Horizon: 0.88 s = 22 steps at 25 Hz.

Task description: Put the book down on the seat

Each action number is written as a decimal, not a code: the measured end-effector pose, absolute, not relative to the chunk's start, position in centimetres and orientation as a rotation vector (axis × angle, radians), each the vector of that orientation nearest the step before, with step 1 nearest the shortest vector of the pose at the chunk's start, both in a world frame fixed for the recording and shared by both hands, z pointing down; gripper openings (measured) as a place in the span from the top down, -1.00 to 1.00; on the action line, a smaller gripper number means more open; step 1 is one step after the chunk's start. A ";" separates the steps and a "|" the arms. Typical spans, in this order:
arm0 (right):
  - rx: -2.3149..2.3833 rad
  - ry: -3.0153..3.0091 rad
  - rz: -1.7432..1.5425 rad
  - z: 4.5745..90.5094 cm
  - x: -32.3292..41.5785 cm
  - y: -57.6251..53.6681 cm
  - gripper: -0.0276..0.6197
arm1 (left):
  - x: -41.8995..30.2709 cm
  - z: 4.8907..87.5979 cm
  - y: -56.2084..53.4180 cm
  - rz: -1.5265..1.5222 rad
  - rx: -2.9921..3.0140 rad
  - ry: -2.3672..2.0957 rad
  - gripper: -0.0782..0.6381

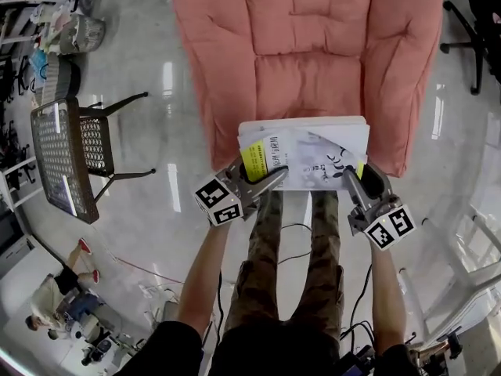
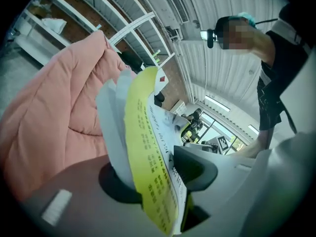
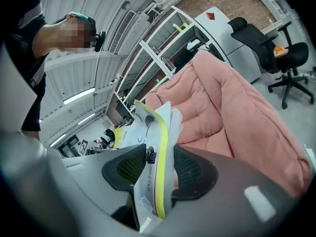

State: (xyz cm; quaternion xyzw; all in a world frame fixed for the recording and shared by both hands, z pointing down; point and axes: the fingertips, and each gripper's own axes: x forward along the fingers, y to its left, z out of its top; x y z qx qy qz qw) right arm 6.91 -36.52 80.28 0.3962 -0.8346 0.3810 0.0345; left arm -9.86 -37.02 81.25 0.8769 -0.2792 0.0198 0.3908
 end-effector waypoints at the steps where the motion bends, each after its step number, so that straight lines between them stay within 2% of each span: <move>1: 1.216 -2.565 1.163 81.1 6.8 -36.8 0.36 | -10.0 82.2 -37.2 0.050 2.227 -0.722 0.22; 11: 1.243 -2.500 1.177 89.7 9.9 -37.4 0.34 | -7.1 90.6 -37.6 0.098 2.191 -0.805 0.15; 22: 1.253 -2.545 1.147 90.1 10.1 -44.8 0.34 | -7.0 90.4 -45.2 0.087 2.269 -0.861 0.12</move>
